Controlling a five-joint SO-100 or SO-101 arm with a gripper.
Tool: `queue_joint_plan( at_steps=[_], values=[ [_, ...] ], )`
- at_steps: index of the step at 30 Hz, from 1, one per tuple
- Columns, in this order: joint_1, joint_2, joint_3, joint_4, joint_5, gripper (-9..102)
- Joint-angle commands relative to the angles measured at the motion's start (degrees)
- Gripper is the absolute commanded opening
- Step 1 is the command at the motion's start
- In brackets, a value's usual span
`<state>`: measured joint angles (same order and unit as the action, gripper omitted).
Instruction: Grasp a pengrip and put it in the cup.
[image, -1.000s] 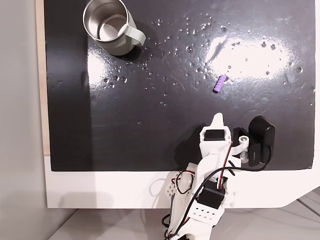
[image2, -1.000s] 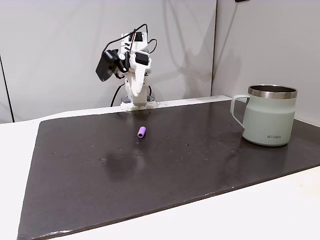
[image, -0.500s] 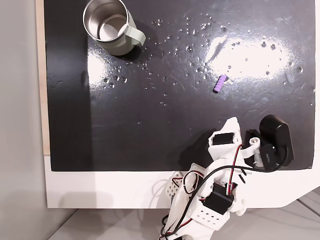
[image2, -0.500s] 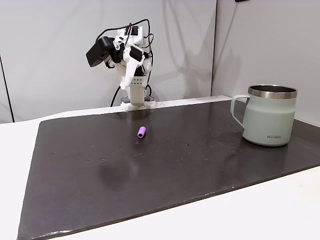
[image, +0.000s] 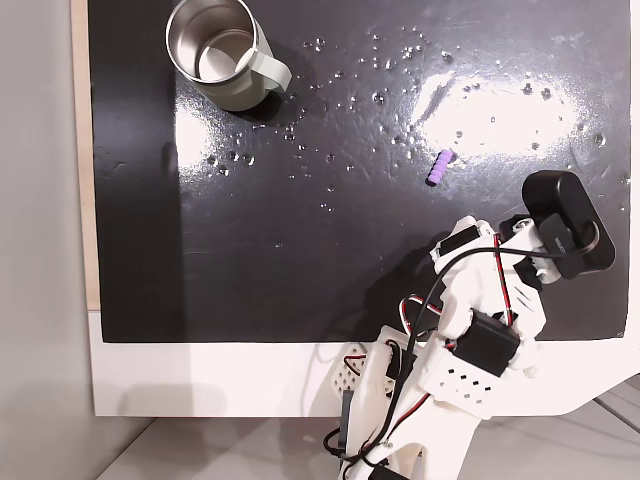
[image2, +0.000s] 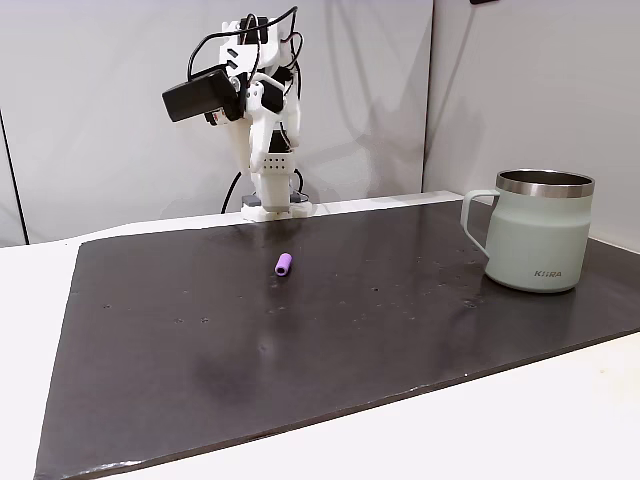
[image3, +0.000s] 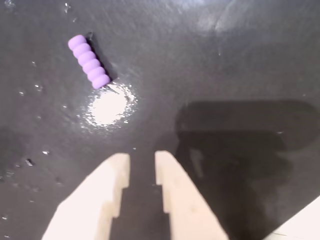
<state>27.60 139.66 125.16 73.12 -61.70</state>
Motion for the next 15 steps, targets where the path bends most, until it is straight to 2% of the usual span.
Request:
queue_joint_plan(
  at_steps=[1, 6, 15],
  values=[
    [-1.05, -4.66, -5.62, 0.09, -3.96, 3],
    [-0.09, -11.95, -8.96, -1.05, -10.46, 3],
    [-1.32, -34.19, -21.27, -2.81, -10.55, 4]
  ],
)
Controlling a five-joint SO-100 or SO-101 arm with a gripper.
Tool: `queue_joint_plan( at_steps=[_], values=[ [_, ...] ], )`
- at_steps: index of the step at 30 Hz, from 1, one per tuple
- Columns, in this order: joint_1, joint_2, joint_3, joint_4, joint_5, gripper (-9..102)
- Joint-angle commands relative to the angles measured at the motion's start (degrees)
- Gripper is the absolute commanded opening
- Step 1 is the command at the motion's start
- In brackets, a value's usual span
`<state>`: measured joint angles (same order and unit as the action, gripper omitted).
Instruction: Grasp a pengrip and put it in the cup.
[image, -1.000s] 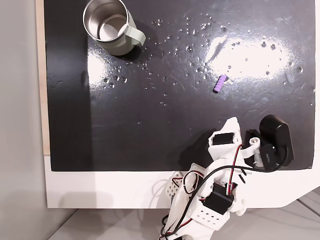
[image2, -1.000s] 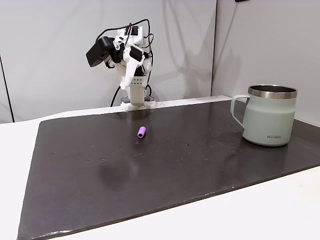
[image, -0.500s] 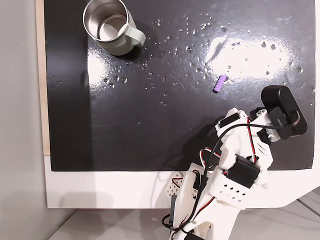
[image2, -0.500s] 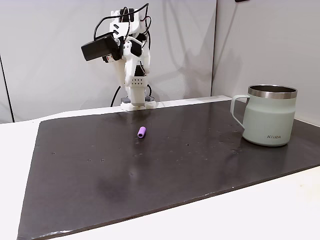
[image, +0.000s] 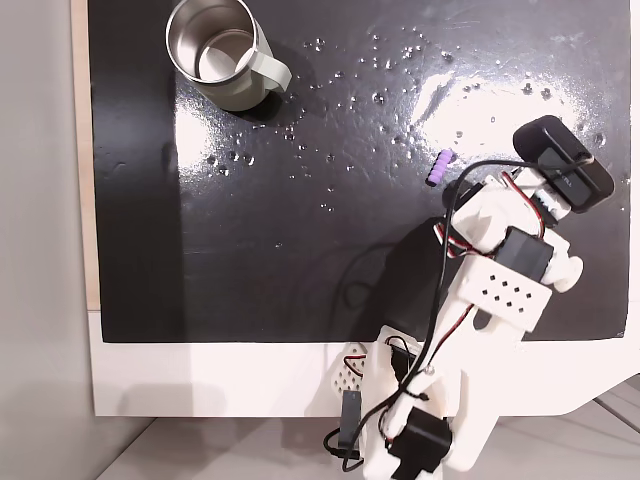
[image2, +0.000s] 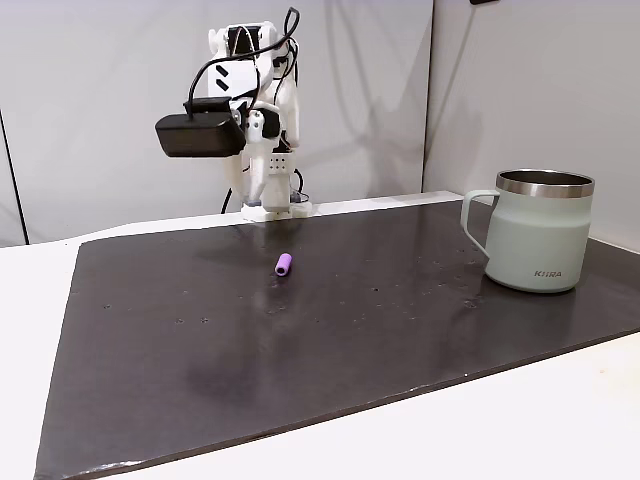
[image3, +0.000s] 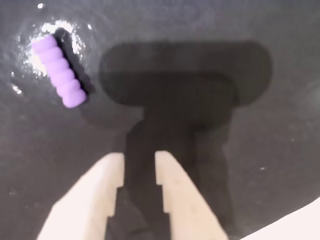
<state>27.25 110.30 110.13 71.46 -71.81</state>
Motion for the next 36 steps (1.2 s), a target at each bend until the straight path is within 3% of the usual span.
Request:
queue_joint_plan(
  at_steps=[1, 6, 14, 28, 36],
  values=[
    [-1.32, -7.03, -7.65, -1.14, -0.44, 5],
    [-2.46, -17.75, -16.08, -1.14, -0.18, 7],
    [-7.03, -21.80, -18.81, -1.14, 3.34, 29],
    [-8.61, -33.93, -22.85, -2.37, 3.78, 27],
    [-9.67, -35.60, -22.85, -2.90, 5.19, 16]
  ],
)
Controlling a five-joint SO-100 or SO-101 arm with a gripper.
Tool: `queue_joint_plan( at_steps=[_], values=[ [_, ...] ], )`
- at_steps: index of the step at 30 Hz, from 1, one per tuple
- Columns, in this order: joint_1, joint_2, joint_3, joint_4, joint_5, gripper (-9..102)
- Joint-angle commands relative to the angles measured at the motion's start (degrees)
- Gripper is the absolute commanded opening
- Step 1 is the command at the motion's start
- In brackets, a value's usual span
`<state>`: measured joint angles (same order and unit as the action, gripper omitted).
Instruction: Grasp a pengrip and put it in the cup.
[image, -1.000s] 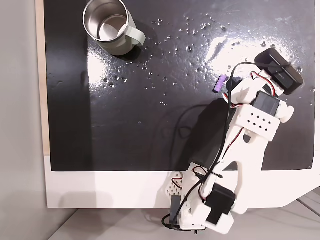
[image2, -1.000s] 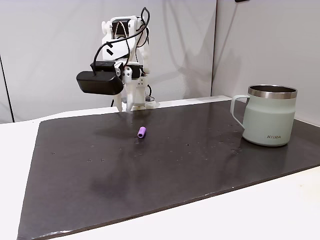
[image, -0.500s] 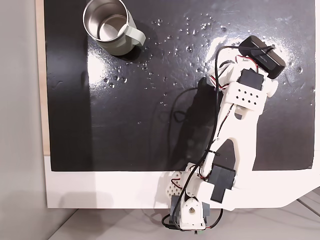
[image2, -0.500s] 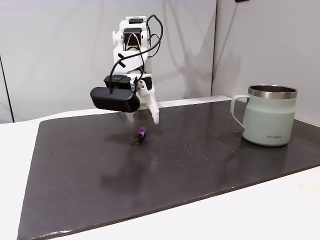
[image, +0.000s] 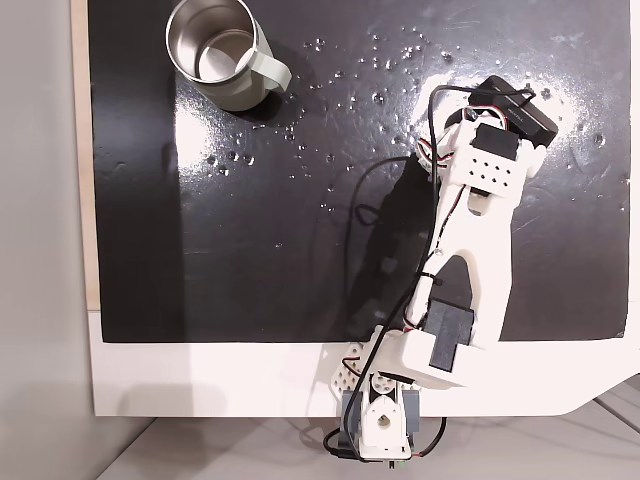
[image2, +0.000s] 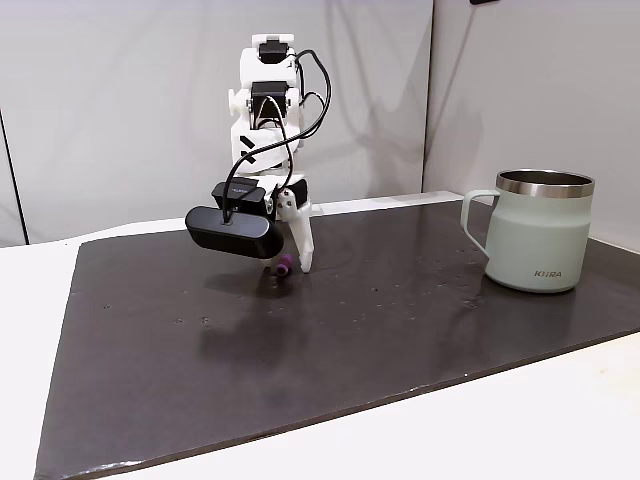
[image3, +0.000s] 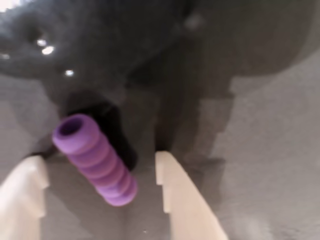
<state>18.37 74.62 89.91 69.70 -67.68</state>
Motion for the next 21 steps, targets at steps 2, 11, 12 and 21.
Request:
queue_joint_plan(
  at_steps=[2, 11, 12, 21],
  values=[
    [-0.79, -0.09, -2.64, -1.23, 1.05, 13],
    [0.09, 0.44, -2.64, -1.49, 1.23, 0],
    [0.18, 0.70, -2.64, -1.49, 1.49, 0],
    [-3.69, -1.32, -26.10, 12.92, 12.66, 0]
  ],
)
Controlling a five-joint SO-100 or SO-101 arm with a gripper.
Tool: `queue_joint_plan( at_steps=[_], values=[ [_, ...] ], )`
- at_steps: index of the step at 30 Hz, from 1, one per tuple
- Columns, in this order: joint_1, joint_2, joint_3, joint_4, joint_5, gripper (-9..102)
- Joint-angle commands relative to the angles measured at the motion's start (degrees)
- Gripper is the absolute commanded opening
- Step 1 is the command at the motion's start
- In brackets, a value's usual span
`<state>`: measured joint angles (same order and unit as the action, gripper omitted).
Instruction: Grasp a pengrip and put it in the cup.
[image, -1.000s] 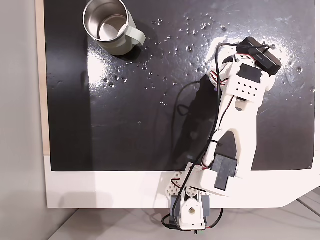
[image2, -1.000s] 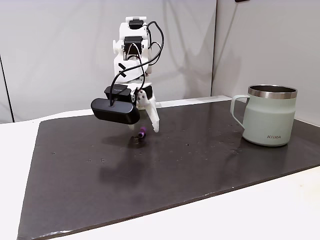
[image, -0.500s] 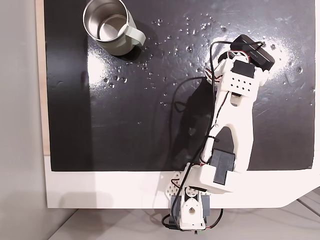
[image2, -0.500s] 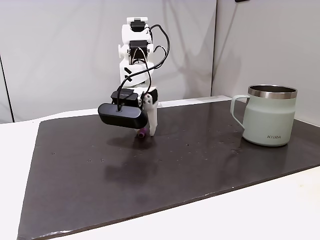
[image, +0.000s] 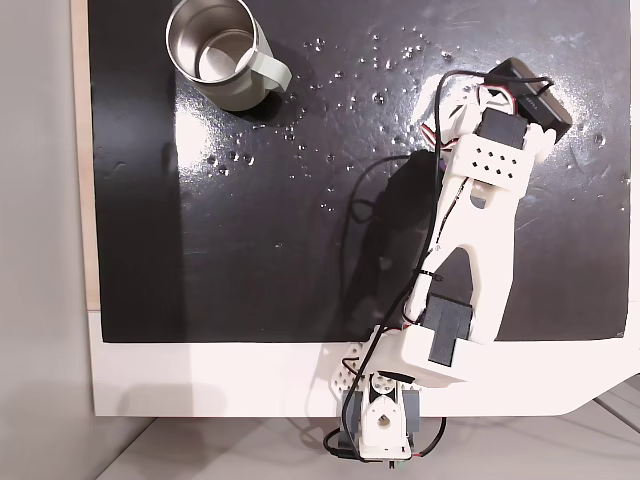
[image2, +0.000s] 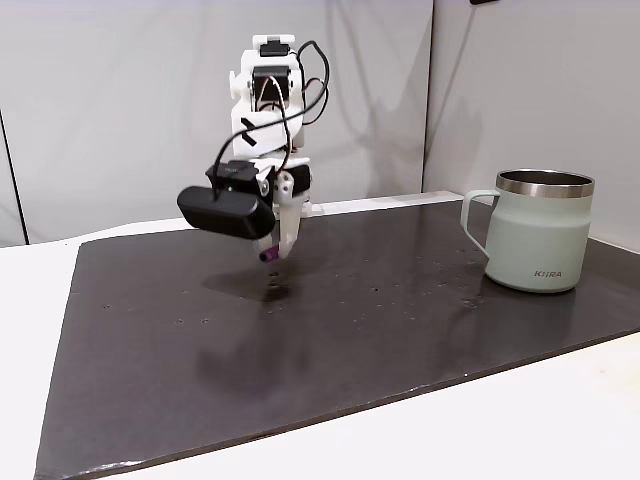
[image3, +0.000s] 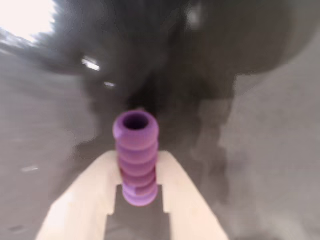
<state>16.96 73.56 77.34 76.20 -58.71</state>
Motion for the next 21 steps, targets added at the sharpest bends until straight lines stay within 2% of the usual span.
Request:
queue_joint_plan(
  at_steps=[1, 8, 15, 21],
  values=[
    [-3.16, -1.32, -18.28, 9.49, 4.57, 0],
    [-11.34, -10.63, -48.69, 26.81, 14.41, 0],
    [-21.27, -6.15, -50.01, 26.81, 28.74, 0],
    [-28.56, -11.34, -63.02, 26.81, 41.84, 0]
  ],
)
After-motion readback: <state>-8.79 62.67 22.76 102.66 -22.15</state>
